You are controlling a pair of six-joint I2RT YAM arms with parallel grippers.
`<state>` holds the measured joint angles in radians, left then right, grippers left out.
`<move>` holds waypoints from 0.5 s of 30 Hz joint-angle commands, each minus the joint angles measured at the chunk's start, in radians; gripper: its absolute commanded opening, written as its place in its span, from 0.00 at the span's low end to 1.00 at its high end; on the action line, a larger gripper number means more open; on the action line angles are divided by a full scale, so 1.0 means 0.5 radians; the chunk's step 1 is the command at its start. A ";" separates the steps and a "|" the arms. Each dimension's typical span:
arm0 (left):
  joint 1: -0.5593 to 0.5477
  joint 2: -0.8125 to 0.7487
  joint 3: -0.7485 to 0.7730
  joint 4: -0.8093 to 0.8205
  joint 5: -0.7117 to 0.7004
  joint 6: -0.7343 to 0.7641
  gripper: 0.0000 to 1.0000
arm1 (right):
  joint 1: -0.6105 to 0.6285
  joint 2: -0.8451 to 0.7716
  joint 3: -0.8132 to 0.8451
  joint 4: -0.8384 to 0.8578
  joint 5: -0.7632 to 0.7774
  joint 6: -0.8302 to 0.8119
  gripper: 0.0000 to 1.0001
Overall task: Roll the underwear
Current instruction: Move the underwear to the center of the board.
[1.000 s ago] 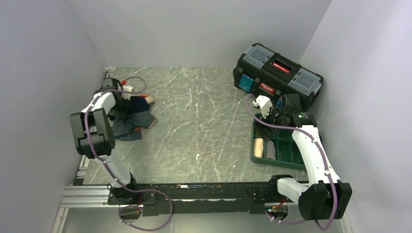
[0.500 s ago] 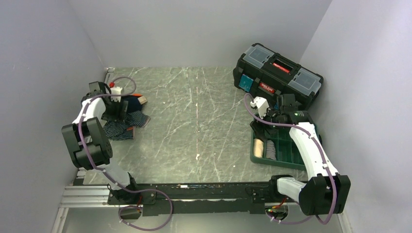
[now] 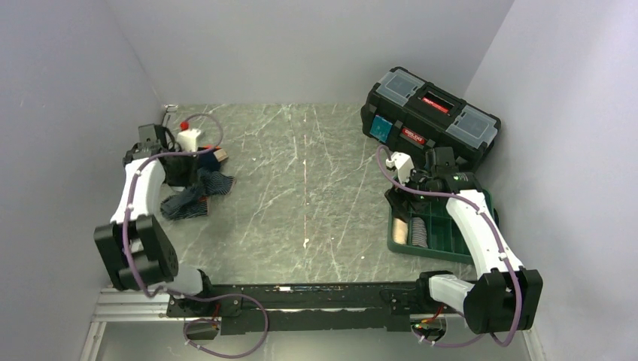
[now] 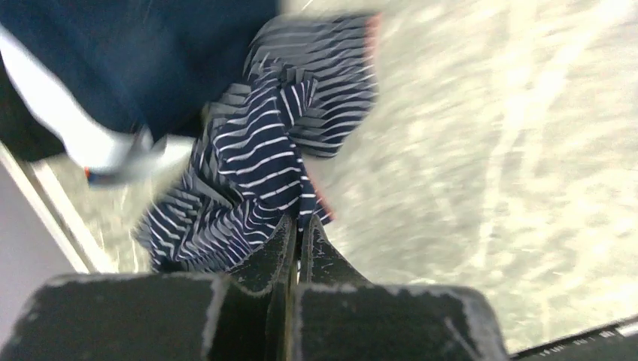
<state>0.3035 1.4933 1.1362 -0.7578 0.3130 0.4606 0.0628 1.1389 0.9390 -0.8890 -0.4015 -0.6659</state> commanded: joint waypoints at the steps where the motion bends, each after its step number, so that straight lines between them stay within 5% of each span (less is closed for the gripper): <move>1: -0.410 -0.349 0.281 -0.277 0.587 0.004 0.00 | 0.015 -0.039 0.067 0.042 -0.052 0.064 0.88; 5: -0.944 -0.409 0.473 -0.247 0.528 -0.156 0.03 | 0.023 -0.015 0.171 0.029 -0.133 0.116 0.88; 6: -1.038 -0.392 0.523 -0.256 0.546 -0.169 0.09 | 0.027 -0.005 0.201 0.018 -0.152 0.124 0.88; 8: -1.160 -0.345 0.590 -0.250 0.522 -0.221 0.51 | 0.036 0.015 0.253 -0.005 -0.180 0.139 0.88; 10: -1.223 -0.299 0.584 -0.261 0.496 -0.205 0.78 | 0.050 0.028 0.275 -0.014 -0.204 0.147 0.88; 12: -1.232 -0.278 0.522 -0.256 0.409 -0.178 0.94 | 0.067 0.036 0.276 0.001 -0.212 0.163 0.89; 15: -1.231 -0.324 0.299 -0.136 0.181 -0.127 0.99 | 0.118 0.071 0.283 0.039 -0.215 0.174 0.88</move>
<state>-0.3138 1.3334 1.3891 -0.8455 0.5243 0.3794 0.0944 1.1515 1.0477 -0.8902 -0.4667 -0.6010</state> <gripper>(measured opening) 0.971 0.883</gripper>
